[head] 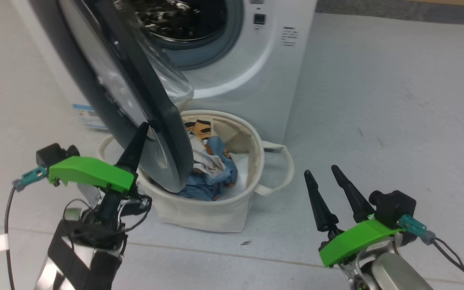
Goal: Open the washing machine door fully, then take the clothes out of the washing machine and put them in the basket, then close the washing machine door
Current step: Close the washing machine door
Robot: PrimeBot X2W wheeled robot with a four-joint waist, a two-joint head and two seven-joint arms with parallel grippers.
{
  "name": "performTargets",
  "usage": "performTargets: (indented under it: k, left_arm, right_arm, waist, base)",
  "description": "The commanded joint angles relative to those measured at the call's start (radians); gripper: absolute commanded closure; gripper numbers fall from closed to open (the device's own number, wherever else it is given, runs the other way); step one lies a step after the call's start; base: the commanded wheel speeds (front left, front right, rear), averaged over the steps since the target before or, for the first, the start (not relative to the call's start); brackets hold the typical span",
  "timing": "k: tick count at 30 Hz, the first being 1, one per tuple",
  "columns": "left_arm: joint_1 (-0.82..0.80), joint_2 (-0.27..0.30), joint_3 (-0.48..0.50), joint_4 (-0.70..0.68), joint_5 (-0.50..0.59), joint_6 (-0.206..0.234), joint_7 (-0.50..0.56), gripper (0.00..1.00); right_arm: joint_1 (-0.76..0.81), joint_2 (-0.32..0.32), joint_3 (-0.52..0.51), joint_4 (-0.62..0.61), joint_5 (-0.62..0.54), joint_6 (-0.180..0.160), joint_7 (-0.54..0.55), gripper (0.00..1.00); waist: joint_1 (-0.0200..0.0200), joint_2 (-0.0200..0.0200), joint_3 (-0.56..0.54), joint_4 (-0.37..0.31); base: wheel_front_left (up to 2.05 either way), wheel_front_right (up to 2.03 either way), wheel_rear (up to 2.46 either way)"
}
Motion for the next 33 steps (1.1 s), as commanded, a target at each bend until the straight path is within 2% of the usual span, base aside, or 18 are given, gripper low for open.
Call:
performTargets:
  k: [1, 9, 19, 20, 21, 27, 33]
  left_arm:
    - [-0.065, 0.01, 0.032, -0.023, -0.009, -0.007, -0.01, 1.0]
    - [-0.088, 0.008, 0.013, 0.021, -0.013, -0.028, -0.039, 1.0]
    - [-0.039, 0.036, -0.008, -0.001, 0.04, -0.034, -0.066, 1.0]
    - [-0.034, 0.04, -0.009, -0.005, 0.048, -0.034, -0.072, 0.1]
    - [-0.028, 0.045, -0.015, -0.01, 0.059, -0.035, -0.075, 0.0]
    - [0.007, 0.087, -0.016, -0.048, 0.095, -0.033, -0.088, 0.0]
    - [0.076, 0.188, -0.064, -0.13, 0.235, -0.057, -0.152, 0.0]
  right_arm:
    - [-0.022, 0.012, 0.018, -0.021, 0.006, 0.007, -0.015, 0.0]
    - [-0.025, 0.017, 0.014, -0.007, 0.013, 0.007, -0.025, 0.0]
    - [-0.018, 0.017, 0.012, -0.01, 0.015, 0.007, -0.029, 0.0]
    - [-0.017, 0.016, 0.011, -0.011, 0.014, 0.007, -0.029, 0.0]
    - [-0.015, 0.016, 0.01, -0.012, 0.014, 0.007, -0.03, 0.0]
    - [-0.016, 0.011, 0.015, -0.019, 0.01, 0.007, -0.03, 0.0]
    - [-0.01, 0.002, 0.005, -0.024, 0.006, 0.007, -0.031, 0.0]
  waist:
    - [0.0, 0.0, -0.001, -0.044]
    - [0.0, 0.0, -0.004, -0.081]
    - [0.0, 0.0, -0.016, -0.032]
    - [0.0, 0.0, -0.018, -0.025]
    - [0.0, 0.0, -0.021, -0.019]
    - [0.0, 0.0, -0.032, 0.005]
    - [0.0, 0.0, -0.043, 0.016]
  base:
    - [0.0, 0.0, 0.0]
    - [0.0, 0.0, 0.0]
    - [0.0, 0.0, 0.0]
    - [0.0, 0.0, 0.0]
    - [0.0, 0.0, 0.0]
    - [0.0, 0.0, 0.0]
    - [0.0, 0.0, 0.0]
